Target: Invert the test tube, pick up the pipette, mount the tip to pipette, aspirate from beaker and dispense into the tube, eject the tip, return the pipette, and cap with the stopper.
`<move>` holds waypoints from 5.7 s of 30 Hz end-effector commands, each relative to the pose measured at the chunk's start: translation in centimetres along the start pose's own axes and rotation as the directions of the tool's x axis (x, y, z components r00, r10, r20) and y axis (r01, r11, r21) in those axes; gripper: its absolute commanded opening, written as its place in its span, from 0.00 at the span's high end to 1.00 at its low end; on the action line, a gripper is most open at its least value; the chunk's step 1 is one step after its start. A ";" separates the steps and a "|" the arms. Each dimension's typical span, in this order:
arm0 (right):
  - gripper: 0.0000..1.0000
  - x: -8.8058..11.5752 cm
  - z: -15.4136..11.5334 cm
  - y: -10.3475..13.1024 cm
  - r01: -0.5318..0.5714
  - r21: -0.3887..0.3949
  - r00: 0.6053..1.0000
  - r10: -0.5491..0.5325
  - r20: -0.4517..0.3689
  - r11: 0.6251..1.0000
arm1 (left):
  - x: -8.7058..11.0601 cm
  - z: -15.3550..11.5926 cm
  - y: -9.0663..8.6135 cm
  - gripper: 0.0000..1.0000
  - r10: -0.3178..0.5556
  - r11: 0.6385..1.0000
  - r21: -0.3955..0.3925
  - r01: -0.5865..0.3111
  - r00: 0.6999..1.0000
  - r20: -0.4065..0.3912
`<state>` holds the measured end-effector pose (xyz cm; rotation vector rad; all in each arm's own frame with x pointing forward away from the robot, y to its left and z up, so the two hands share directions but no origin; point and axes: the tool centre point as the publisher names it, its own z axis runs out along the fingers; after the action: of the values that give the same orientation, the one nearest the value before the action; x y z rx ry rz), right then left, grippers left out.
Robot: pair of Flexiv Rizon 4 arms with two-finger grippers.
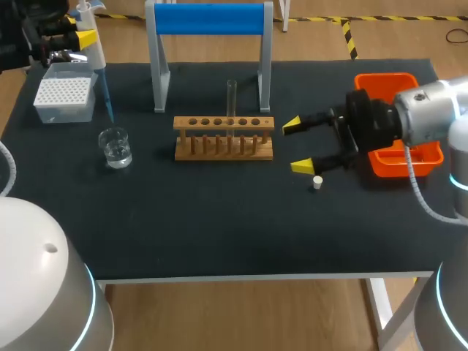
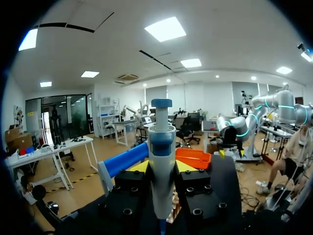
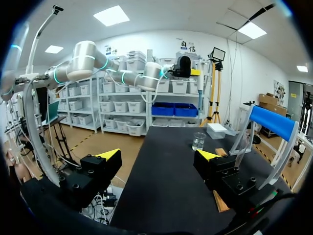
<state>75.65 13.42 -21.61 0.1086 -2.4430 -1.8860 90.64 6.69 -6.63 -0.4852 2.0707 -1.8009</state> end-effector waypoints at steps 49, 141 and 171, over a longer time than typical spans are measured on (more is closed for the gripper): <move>0.00 -7.3 20.7 0.4 -0.065 0.177 0.979 0.029 0.200 0.982 | 0.0 0.0 0.0 1.00 0.001 1.000 0.003 -0.001 1.000 0.001; 0.00 -10.1 26.0 -5.2 -0.138 0.220 0.939 0.056 0.341 0.966 | 0.3 -0.2 1.7 1.00 0.039 0.999 0.006 -0.039 0.999 0.004; 0.00 -10.1 26.0 -5.2 -0.138 0.220 0.939 0.056 0.341 0.966 | 0.1 0.8 6.0 1.00 0.129 0.992 0.006 -0.129 0.991 0.018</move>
<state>83.59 37.97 -33.26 -0.3447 -2.8252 -1.6780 90.70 6.73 -12.28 -0.3575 2.0417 -1.7200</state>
